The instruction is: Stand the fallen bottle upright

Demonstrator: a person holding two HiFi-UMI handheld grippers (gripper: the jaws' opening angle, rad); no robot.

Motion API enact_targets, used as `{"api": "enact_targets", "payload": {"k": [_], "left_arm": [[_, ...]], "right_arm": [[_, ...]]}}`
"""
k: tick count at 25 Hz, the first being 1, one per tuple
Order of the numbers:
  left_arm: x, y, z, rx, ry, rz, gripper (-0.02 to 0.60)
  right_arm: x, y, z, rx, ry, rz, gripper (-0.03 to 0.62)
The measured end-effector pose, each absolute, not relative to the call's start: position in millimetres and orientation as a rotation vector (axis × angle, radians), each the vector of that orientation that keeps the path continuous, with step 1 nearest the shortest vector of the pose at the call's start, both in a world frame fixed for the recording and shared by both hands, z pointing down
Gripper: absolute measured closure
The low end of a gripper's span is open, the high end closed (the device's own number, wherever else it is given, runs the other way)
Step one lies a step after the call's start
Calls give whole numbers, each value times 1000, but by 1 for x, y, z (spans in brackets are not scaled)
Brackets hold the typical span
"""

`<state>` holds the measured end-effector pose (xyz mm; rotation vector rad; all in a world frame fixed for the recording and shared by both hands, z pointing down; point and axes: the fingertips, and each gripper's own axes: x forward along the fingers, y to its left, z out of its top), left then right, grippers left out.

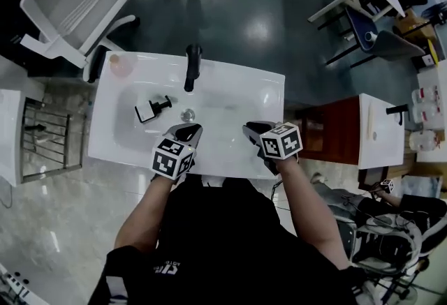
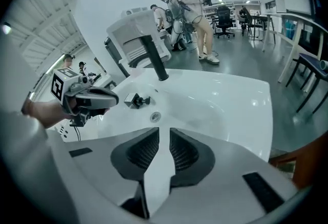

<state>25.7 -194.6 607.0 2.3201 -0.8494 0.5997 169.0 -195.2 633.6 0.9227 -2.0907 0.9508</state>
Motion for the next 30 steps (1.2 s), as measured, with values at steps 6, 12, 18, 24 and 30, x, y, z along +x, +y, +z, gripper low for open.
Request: {"api": "enact_targets", "payload": {"k": [6,12,18,24,30], "left_arm": [[-42,-221,644,2360,-1018,887,561],[-87,-261,697,2365,-1021,1209,416],[-101,-283,765,2411,-822,1762,402],[-92,-290,796,2356,-668,2016,364],[-73,-298,805,2342,-585,2283,377]], "right_arm": [[98,-192,634,756,-2190,931,515],[55,-183,637,660,-2279,950,516],[57,-181,648,723,-2297,984,520],[93,-160,648,884,-2257,1048,523],[122,-144,644,1021,-2223,1135,525]]}}
